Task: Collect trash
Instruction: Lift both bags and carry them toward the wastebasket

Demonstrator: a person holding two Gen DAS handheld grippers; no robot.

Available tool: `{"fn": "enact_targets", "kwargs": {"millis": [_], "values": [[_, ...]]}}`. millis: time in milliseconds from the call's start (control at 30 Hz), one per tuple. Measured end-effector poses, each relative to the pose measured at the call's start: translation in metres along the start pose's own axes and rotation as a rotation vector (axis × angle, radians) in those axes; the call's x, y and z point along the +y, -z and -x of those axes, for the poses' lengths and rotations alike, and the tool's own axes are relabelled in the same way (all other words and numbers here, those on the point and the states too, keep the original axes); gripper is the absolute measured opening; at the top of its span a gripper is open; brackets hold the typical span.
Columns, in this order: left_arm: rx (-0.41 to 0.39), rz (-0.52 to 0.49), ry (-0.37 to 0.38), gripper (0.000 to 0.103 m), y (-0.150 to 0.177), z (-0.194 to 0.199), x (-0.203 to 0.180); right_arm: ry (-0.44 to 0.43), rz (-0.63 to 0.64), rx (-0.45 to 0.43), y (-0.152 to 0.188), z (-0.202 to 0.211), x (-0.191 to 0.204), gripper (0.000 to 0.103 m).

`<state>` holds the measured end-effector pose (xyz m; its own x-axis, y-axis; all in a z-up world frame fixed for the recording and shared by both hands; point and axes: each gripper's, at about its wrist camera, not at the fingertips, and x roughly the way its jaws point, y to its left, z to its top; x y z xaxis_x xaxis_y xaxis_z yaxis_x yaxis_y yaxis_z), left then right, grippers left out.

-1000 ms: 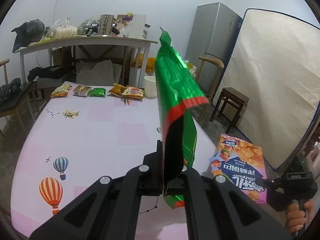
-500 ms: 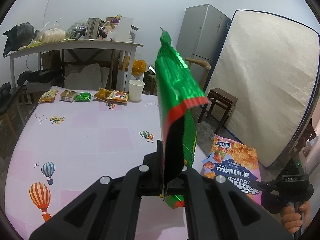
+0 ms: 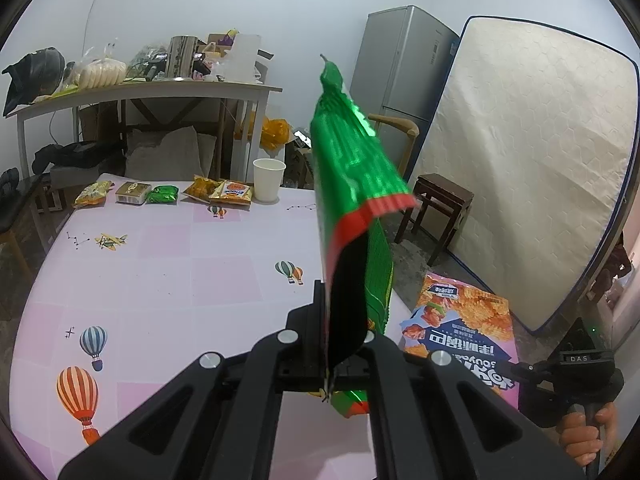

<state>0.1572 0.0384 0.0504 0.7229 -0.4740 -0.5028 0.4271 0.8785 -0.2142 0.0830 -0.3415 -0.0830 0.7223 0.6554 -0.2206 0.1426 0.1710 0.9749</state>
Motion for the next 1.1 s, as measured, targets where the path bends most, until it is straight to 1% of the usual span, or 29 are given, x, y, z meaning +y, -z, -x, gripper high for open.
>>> {"fn": "enact_targets", "kwargs": {"millis": [233, 533, 1100], "values": [[-0.003, 0.014, -0.005, 0.0, 0.0016, 0.0019, 0.0031, 0.003, -0.003, -0.001, -0.0005, 0.0012, 0.0016, 0.0], [0.013, 0.03, -0.008, 0.0, 0.0055, 0.0014, 0.0037, 0.009, -0.009, 0.0, -0.0006, 0.0027, 0.0071, 0.0], [0.038, 0.046, -0.001, 0.0, 0.0075, -0.0024, -0.0003, -0.008, -0.036, -0.014, -0.0015, 0.0083, 0.008, 0.0]]}}
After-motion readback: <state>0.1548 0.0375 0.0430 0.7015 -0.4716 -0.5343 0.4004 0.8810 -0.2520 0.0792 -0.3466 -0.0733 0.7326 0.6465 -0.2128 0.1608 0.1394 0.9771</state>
